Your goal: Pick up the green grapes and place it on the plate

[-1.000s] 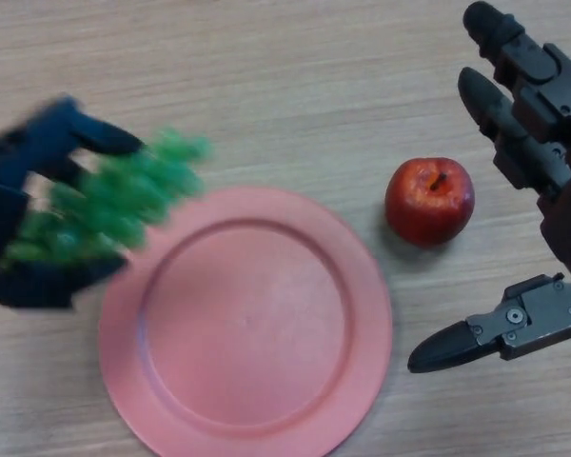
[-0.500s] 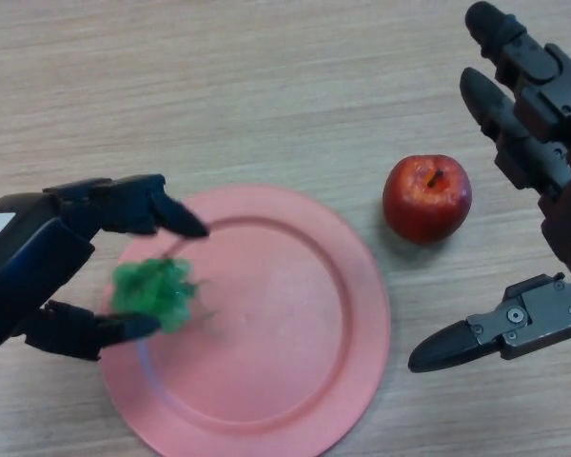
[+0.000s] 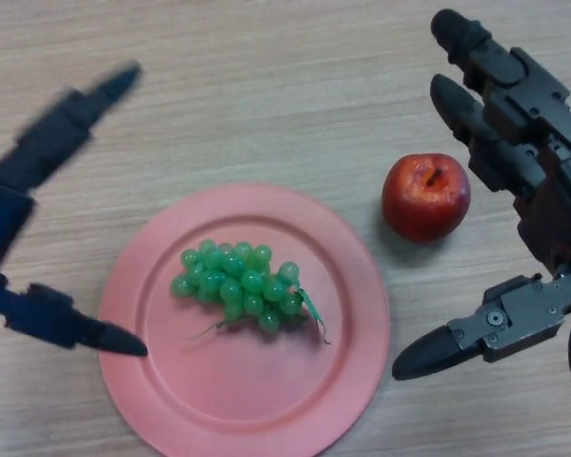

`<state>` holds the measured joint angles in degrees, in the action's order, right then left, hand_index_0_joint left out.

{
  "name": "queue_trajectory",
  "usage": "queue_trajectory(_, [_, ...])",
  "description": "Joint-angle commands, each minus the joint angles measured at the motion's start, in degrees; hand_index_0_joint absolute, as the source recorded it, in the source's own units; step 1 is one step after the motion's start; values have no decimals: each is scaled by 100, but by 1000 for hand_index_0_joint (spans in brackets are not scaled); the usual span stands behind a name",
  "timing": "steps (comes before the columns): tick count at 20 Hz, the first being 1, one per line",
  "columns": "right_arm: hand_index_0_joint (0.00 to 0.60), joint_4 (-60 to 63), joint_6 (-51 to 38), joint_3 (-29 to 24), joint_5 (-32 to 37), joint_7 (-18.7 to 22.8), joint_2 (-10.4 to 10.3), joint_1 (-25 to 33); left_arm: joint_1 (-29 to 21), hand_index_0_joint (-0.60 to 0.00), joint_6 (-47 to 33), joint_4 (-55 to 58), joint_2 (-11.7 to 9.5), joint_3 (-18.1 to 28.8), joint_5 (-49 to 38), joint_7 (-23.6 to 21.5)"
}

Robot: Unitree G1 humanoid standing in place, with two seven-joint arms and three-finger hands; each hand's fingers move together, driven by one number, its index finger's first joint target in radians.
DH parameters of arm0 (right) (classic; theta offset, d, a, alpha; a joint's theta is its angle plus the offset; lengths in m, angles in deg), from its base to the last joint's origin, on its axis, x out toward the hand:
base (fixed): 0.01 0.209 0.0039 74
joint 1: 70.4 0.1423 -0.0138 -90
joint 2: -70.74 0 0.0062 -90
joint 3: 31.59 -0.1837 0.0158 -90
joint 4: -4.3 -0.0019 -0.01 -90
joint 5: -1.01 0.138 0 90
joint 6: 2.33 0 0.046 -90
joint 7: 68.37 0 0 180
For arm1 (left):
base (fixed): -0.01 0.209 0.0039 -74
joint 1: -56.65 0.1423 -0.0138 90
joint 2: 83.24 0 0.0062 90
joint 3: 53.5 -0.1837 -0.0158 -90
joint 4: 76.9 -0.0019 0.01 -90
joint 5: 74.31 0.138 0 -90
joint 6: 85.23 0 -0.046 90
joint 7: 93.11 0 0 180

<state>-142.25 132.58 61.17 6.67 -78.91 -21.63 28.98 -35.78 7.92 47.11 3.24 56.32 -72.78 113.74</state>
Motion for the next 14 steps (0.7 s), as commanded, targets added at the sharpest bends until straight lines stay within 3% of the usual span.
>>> queue_trajectory(1, [0,-239,-362,-52,-104,67,-23,341,-108,0,-252,349,-192,679,-833,-747])
queue_trajectory(3, [0,-209,-273,-90,-7,126,-29,584,-15,0,-306,307,-188,818,-1316,-908])
queue_trajectory(6, [0,-73,-625,-33,-60,240,-29,561,41,0,460,457,-275,1066,-2266,-1107])
queue_trajectory(14, [0,-62,-719,45,-272,254,-81,623,1,0,1800,1089,-392,1348,-3659,-1776])
